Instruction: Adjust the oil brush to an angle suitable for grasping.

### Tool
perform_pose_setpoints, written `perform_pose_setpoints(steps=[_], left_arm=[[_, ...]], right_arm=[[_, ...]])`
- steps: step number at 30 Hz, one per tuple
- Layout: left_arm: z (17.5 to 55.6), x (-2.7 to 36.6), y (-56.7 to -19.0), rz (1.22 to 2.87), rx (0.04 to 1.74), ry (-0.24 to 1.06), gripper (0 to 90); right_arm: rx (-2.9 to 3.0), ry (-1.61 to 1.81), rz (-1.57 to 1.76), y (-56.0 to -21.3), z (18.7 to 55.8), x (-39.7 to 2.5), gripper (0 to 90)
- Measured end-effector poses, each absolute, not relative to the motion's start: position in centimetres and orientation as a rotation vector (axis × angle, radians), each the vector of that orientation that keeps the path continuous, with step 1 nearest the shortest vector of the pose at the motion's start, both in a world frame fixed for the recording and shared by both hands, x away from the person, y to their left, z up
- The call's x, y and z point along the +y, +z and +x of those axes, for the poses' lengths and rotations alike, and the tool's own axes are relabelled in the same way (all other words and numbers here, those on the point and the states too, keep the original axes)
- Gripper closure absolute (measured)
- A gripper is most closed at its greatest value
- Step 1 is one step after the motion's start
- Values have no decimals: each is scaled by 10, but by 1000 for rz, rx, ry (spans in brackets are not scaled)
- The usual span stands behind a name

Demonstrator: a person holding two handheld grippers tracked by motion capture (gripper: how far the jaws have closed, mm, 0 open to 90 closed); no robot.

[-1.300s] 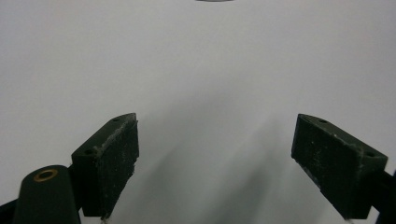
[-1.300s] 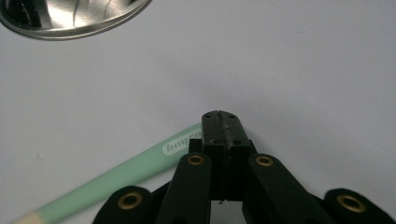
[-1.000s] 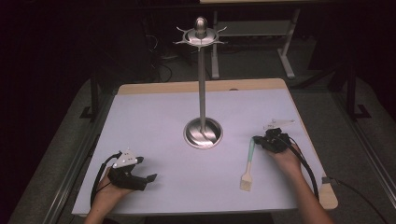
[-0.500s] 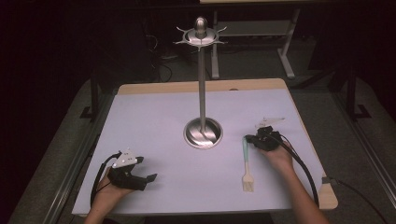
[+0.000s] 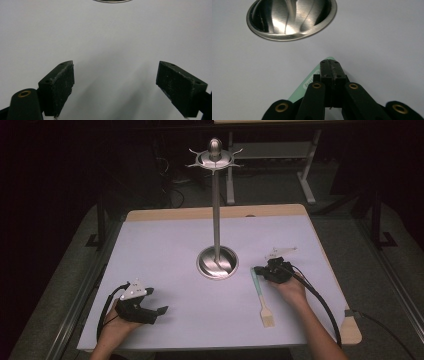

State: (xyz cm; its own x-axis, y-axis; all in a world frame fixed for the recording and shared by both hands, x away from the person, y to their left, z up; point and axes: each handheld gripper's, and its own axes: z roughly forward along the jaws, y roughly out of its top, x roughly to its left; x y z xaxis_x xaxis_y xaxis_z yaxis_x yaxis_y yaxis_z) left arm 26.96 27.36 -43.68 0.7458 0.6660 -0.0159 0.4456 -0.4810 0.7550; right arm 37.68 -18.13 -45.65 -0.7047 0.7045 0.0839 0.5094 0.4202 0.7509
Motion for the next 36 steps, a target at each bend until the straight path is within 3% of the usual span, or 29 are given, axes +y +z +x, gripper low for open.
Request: perform_pose_setpoints(steps=[19,36], left_arm=[[269,273,-436,2164,825,357,147],[268,274,-436,2158,829,367,147]], right_arm=[[2469,1193,997,-447,368,-163,899],[2609,1017,945,-421,299,-168,898]])
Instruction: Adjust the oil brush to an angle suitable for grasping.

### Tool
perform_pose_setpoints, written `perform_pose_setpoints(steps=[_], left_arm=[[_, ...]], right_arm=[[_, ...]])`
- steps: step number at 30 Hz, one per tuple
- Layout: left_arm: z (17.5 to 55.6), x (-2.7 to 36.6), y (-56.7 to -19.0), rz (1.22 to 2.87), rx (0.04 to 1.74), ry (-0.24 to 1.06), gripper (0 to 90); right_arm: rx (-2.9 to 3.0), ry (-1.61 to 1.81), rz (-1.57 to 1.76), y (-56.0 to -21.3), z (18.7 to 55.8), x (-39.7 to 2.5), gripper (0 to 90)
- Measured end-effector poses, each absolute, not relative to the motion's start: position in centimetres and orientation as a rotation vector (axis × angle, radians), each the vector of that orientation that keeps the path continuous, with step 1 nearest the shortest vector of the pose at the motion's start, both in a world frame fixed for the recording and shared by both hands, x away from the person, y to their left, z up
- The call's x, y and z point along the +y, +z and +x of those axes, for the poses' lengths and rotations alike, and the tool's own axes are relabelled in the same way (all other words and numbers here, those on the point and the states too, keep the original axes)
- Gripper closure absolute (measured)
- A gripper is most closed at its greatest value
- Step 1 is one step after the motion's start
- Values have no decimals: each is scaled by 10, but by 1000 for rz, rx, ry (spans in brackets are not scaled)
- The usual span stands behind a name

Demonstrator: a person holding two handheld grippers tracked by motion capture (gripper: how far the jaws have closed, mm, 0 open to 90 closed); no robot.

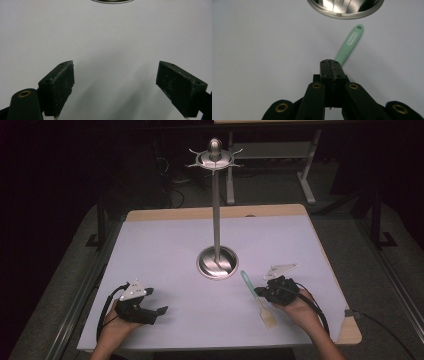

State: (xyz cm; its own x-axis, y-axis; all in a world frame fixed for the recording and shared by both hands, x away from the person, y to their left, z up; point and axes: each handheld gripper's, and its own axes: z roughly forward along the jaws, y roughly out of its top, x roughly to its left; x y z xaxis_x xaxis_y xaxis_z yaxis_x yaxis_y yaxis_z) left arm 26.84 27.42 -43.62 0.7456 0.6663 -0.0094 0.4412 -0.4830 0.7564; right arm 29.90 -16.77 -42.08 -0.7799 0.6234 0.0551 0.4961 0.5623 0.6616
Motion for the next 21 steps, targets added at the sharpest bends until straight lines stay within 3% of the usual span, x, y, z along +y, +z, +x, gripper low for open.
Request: perform_pose_setpoints(steps=[6,21], left_arm=[[268,274,-437,2155,831,366,147],[269,273,-438,2158,835,359,147]], right_arm=[[2651,968,956,-424,277,-169,898],[2700,871,929,-434,271,-157,899]])
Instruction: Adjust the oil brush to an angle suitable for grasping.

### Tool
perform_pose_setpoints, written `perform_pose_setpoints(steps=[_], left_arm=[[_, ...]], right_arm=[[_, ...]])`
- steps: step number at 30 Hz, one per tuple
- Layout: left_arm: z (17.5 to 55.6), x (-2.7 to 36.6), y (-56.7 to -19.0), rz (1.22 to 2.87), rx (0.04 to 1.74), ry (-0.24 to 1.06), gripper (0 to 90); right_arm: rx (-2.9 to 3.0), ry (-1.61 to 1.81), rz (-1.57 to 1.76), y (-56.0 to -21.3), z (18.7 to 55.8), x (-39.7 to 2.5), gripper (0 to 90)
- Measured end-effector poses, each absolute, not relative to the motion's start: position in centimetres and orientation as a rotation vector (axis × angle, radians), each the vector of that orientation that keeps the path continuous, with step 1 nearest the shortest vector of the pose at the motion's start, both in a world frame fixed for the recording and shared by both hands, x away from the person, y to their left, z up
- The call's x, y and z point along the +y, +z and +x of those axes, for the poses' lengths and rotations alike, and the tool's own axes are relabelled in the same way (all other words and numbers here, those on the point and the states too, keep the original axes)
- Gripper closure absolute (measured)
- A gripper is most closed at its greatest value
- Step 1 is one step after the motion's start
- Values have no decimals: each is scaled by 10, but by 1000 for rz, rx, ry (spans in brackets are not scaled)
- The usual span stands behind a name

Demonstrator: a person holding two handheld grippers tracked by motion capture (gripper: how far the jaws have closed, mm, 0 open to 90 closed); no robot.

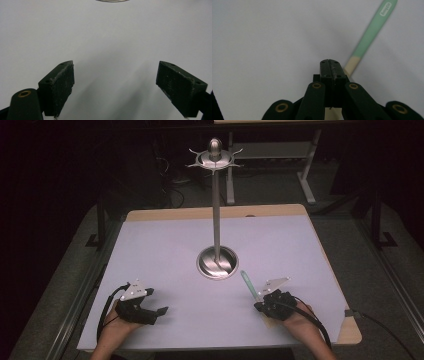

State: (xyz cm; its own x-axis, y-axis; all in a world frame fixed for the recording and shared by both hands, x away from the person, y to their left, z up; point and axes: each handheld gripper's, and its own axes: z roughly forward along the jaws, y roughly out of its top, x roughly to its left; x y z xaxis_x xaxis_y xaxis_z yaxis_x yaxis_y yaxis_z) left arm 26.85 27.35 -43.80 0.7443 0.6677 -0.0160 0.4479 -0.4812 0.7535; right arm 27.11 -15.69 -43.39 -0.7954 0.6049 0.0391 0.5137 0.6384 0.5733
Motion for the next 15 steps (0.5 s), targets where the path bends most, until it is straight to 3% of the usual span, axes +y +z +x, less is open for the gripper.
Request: perform_pose_setpoints(steps=[15], left_arm=[[268,274,-438,2171,825,362,147]], right_arm=[[2664,794,951,-432,274,-170,900]])
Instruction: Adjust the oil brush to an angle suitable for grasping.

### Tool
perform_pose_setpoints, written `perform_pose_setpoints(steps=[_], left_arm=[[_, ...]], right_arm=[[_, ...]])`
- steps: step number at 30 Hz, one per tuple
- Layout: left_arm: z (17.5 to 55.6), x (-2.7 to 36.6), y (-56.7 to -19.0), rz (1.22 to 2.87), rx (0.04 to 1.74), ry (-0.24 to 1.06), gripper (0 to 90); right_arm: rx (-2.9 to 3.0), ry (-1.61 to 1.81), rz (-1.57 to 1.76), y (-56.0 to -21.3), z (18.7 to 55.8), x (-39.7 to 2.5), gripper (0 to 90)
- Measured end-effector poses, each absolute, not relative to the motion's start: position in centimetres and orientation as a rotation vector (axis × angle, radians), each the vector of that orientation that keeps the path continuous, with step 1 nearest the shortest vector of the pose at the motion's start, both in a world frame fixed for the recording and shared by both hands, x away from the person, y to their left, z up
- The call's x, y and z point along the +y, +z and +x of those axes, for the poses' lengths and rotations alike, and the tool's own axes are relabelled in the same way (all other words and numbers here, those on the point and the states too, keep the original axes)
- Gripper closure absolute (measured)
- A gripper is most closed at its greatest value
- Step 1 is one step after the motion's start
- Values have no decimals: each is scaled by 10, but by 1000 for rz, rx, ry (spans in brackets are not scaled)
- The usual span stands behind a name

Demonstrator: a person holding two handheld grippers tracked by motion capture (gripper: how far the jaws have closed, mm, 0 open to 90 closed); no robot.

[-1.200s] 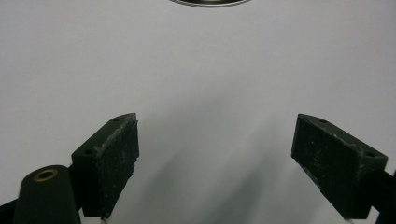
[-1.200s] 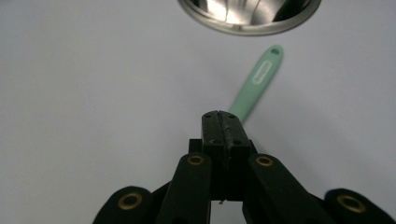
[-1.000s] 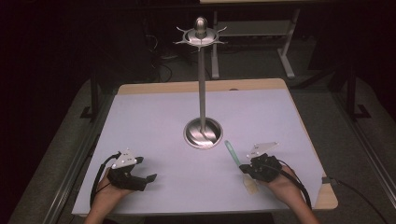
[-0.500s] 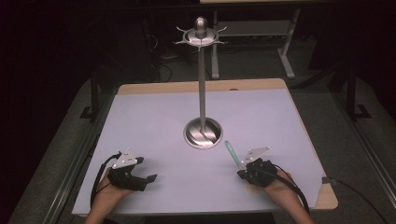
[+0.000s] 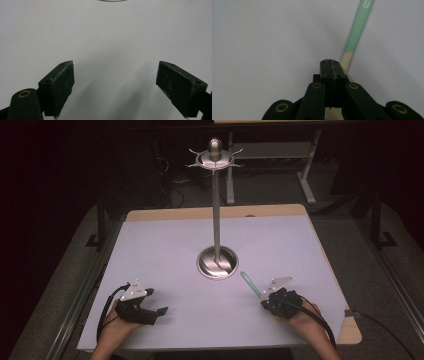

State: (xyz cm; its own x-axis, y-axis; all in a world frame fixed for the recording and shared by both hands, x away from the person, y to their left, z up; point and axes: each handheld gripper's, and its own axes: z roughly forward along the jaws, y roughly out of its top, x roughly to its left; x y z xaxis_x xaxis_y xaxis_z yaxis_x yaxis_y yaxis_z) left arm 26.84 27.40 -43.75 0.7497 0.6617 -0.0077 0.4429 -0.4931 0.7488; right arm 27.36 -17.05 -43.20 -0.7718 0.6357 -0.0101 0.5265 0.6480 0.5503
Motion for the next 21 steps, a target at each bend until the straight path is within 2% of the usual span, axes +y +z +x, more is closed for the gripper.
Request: perform_pose_setpoints(steps=[21], left_arm=[[269,273,-438,2169,830,361,147]], right_arm=[[2587,778,1029,-433,290,-200,900]])
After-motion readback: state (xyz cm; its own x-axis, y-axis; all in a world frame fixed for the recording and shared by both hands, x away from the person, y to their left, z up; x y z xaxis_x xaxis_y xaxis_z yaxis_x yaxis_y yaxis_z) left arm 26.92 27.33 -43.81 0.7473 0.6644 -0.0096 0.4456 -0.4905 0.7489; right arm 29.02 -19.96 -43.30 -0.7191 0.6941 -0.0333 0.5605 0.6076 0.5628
